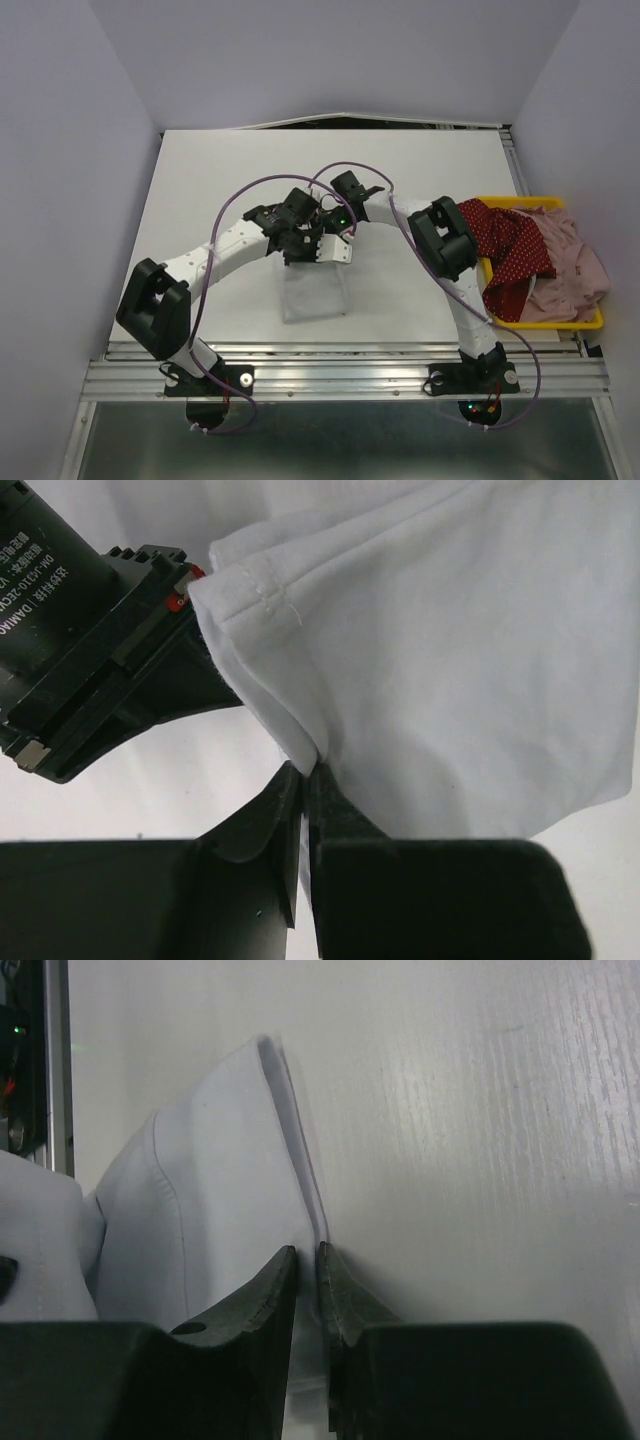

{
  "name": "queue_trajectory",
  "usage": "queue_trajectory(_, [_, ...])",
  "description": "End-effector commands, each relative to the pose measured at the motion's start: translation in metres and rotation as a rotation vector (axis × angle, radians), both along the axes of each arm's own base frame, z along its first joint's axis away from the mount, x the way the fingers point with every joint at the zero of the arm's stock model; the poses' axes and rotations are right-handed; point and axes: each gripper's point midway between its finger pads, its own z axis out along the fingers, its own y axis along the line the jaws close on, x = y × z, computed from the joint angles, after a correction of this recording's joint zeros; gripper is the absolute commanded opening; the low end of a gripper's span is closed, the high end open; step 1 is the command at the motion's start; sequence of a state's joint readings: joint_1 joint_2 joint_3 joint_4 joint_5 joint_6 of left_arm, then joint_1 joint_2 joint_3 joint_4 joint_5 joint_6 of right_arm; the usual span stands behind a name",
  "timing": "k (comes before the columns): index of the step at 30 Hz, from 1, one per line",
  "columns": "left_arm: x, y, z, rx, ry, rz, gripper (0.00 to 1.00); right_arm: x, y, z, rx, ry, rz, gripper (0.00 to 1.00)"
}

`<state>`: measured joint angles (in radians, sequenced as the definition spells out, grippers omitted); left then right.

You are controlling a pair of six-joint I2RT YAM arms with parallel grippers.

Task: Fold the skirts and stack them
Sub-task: Fold the skirt

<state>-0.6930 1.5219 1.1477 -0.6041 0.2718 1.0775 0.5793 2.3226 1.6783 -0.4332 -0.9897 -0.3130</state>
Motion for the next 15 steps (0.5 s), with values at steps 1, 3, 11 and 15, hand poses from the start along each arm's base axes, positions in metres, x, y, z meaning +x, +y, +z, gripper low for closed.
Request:
queue_trajectory(1, [0.024, -0.007, 0.012, -0.024, -0.082, -0.016, 0.0, -0.011, -0.001, -0.005, -0.035, -0.002, 0.009, 0.21])
queue_trajectory(3, [0.028, -0.007, 0.008, -0.022, -0.092, -0.012, 0.0, -0.011, -0.001, -0.005, -0.034, 0.0, 0.01, 0.21])
queue_trajectory(11, [0.043, 0.002, -0.015, 0.006, -0.101, 0.011, 0.0, -0.012, -0.001, -0.007, -0.035, 0.006, 0.011, 0.23])
queue_trajectory(15, [0.045, 0.008, -0.028, 0.026, -0.09, 0.021, 0.0, -0.006, -0.001, -0.01, -0.062, 0.0, -0.018, 0.36])
